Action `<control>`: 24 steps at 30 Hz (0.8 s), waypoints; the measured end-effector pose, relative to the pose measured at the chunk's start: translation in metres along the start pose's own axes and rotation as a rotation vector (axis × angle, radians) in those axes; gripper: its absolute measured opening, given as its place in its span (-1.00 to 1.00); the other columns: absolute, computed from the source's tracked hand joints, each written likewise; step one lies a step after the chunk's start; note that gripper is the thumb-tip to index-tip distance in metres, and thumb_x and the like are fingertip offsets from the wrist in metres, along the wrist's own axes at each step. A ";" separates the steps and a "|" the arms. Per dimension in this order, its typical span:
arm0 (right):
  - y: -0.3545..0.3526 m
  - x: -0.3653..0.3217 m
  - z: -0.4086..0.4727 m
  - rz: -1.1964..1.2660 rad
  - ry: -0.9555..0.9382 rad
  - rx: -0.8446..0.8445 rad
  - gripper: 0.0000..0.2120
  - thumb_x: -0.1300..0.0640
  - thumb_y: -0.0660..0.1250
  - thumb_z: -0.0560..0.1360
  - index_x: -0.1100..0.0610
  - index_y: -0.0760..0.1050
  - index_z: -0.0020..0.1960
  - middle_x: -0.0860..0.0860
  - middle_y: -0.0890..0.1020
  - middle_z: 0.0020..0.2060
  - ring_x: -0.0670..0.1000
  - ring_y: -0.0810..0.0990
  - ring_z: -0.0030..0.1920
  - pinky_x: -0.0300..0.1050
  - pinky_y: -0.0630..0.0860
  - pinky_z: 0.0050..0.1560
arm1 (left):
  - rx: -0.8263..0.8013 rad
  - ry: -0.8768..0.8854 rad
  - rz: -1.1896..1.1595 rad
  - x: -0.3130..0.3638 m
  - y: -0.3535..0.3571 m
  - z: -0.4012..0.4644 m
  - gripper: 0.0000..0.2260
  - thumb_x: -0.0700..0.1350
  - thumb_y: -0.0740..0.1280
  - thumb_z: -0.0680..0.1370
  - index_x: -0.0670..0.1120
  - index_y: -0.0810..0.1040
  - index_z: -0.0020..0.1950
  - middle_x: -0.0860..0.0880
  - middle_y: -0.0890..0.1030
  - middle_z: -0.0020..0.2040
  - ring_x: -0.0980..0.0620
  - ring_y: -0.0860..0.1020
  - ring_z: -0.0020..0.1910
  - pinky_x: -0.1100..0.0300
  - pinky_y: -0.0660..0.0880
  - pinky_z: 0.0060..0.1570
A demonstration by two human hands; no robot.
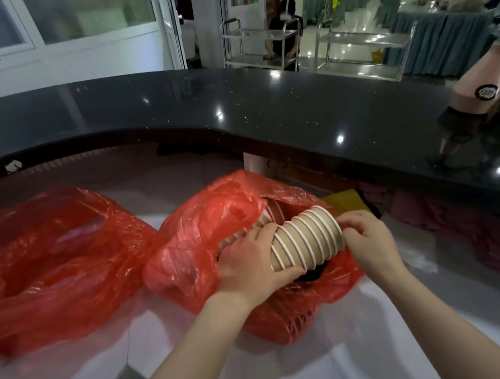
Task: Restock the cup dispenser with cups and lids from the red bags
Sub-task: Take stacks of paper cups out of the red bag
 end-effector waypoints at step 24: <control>-0.013 -0.075 -0.060 0.727 -0.135 -0.324 -0.23 0.16 0.50 0.34 -0.09 0.24 0.45 -0.05 0.61 0.20 0.01 0.59 0.20 -0.05 0.58 0.07 | 0.498 0.170 -1.106 0.065 -0.088 -0.009 -0.39 0.13 0.47 0.34 0.07 0.38 0.34 0.09 0.63 0.10 0.12 0.62 0.05 0.30 0.52 -0.06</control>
Point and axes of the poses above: each hand's wrist, its own z-axis towards the middle knuckle, its own y-axis out of the palm, x = y × z, the point moved 3 cm from there along z, towards the middle knuckle
